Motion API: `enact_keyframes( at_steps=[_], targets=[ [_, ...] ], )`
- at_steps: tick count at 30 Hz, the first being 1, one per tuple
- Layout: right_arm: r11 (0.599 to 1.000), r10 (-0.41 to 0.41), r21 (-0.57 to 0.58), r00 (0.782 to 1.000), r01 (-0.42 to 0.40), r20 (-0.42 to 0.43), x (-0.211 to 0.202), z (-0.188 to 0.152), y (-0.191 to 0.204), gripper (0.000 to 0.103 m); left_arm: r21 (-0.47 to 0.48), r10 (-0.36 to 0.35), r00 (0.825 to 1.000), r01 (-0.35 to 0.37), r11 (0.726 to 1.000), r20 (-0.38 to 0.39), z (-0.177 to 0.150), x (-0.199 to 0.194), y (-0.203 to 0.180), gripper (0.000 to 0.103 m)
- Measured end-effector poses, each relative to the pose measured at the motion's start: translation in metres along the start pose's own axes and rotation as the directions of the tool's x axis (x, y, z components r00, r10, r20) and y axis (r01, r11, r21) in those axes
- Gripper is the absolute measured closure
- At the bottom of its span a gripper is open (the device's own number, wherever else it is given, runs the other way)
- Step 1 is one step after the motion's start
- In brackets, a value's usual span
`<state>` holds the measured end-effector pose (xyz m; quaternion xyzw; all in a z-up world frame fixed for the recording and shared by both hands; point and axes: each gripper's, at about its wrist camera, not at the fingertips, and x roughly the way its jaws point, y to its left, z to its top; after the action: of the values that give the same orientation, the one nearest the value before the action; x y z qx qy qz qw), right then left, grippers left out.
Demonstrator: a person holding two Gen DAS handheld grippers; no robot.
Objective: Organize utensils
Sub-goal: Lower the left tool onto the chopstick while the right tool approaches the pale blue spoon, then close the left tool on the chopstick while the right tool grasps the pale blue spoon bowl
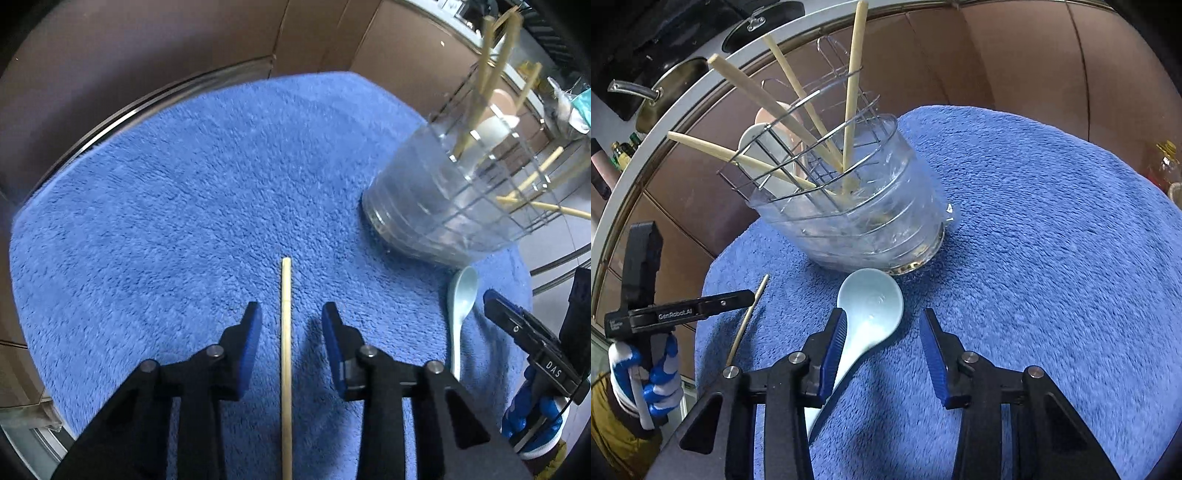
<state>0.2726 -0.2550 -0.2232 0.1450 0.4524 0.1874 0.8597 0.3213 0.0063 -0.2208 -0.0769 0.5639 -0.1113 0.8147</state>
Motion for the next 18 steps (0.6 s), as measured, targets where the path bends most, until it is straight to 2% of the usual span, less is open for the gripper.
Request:
enact_keyframes(
  at_steps=[6, 15, 18],
  targets=[
    [1.000, 0.020, -0.014, 0.999, -0.020, -0.046, 0.016, 0.012, -0.006, 0.068, 0.027, 0.015, 0.998, -0.013, 1.000, -0.067, 0.009, 0.010, -0.004, 0.084],
    [0.999, 0.048, -0.010, 0.996, -0.049, -0.080, 0.032, 0.022, -0.012, 0.073, 0.089, 0.049, 0.992, -0.038, 0.995, -0.115, 0.021, 0.019, -0.018, 0.085],
    [0.998, 0.054, -0.015, 0.995, -0.055, -0.085, 0.036, 0.025, -0.011, 0.083, 0.098, 0.052, 0.992, -0.041, 0.994, -0.118, 0.024, 0.021, -0.021, 0.085]
  ],
)
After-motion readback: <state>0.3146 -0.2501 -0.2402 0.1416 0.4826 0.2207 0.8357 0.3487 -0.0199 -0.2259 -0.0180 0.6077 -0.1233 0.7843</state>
